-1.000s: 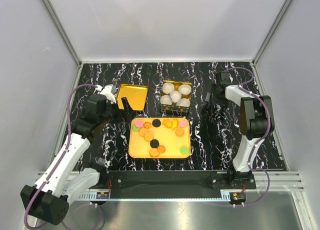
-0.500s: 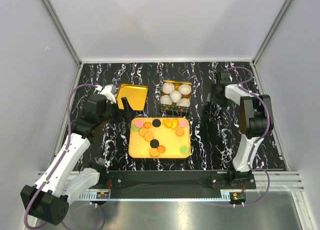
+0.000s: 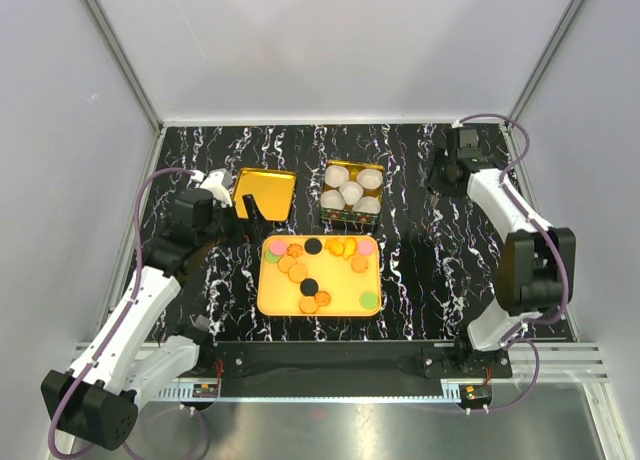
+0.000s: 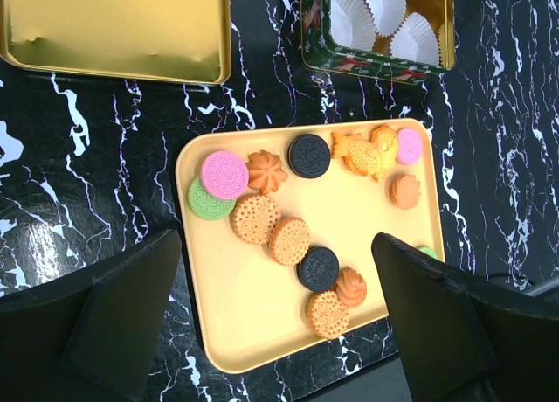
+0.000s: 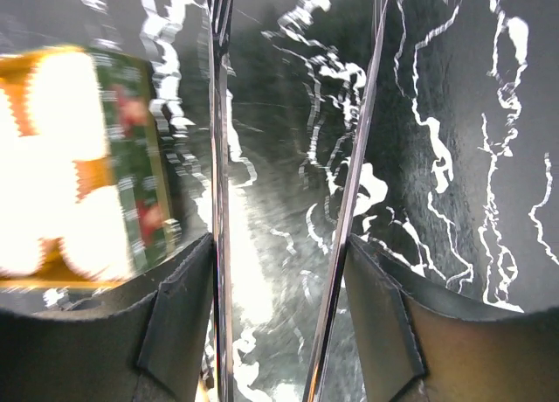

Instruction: Pack the cookies

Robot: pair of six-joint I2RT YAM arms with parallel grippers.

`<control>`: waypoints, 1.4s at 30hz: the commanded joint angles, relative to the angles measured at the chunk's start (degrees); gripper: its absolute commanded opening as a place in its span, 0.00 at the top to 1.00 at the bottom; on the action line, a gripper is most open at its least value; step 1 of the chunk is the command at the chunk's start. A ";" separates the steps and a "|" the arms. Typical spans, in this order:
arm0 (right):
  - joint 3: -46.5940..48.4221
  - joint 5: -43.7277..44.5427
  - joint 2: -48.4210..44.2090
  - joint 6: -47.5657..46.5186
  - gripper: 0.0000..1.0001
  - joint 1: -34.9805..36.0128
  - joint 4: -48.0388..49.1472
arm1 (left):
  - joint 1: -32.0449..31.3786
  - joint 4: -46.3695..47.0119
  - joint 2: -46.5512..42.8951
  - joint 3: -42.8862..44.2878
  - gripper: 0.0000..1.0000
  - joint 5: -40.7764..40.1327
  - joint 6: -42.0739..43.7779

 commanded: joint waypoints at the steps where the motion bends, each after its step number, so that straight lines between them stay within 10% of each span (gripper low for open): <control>1: 1.22 -1.40 -5.82 0.44 0.35 2.10 -2.16 | 0.27 1.41 -1.17 -0.27 0.01 -0.24 0.43; 19: 3.49 -6.49 -22.62 0.08 0.48 22.66 -16.40 | 0.27 0.62 -1.96 0.17 0.01 -2.35 0.69; 42: 6.75 -10.98 -13.14 2.63 0.44 48.16 -20.63 | 0.88 0.35 -2.66 0.26 0.01 -3.67 0.43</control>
